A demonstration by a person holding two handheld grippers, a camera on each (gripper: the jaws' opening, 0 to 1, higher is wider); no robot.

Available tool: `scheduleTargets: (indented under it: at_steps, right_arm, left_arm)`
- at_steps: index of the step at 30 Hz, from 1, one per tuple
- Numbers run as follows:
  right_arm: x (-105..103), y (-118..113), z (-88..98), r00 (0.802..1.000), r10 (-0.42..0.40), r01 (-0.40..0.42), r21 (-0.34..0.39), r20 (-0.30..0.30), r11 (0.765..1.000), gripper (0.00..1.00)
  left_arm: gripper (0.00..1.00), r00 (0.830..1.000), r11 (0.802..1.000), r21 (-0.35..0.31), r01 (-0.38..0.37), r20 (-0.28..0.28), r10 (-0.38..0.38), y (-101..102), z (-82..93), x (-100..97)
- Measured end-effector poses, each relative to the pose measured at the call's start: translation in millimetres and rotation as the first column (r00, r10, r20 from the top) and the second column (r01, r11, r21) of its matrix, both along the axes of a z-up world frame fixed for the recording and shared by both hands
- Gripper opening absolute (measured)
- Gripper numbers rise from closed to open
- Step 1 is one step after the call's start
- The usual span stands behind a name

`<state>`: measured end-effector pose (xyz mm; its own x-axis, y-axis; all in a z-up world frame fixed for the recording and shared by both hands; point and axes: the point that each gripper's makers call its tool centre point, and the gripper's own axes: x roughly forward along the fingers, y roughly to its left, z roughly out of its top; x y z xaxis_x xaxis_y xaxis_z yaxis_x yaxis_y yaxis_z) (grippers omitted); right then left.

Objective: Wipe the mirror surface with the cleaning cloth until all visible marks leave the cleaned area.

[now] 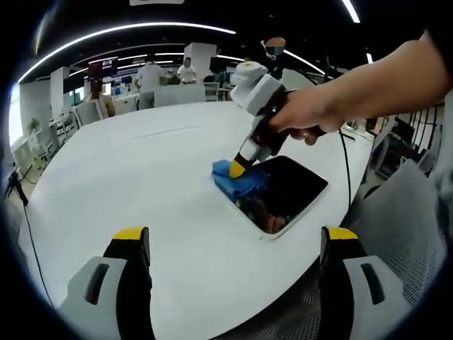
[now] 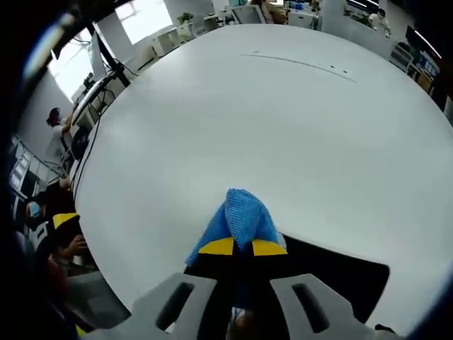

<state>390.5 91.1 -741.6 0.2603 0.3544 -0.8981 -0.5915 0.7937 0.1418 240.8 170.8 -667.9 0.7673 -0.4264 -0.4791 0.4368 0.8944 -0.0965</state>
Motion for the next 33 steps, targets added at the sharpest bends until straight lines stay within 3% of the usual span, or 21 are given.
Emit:
scheduleTargets:
  at_steps: [15,33]
  right_arm:
    - [-1.8,-23.9,7.4,1.0,-0.015,0.015,-0.017,0.01,1.0,0.0]
    - [8.1,-37.5,2.2,0.999,-0.036,0.036,-0.028,0.01,0.999,0.0]
  left_arm:
    - [0.99,1.0,1.0,0.001,-0.004,-0.001,0.004,-0.7,-0.3,1.5]
    - [0.99,1.0,1.0,0.007,-0.004,-0.001,0.004,-8.3,-3.7,4.2]
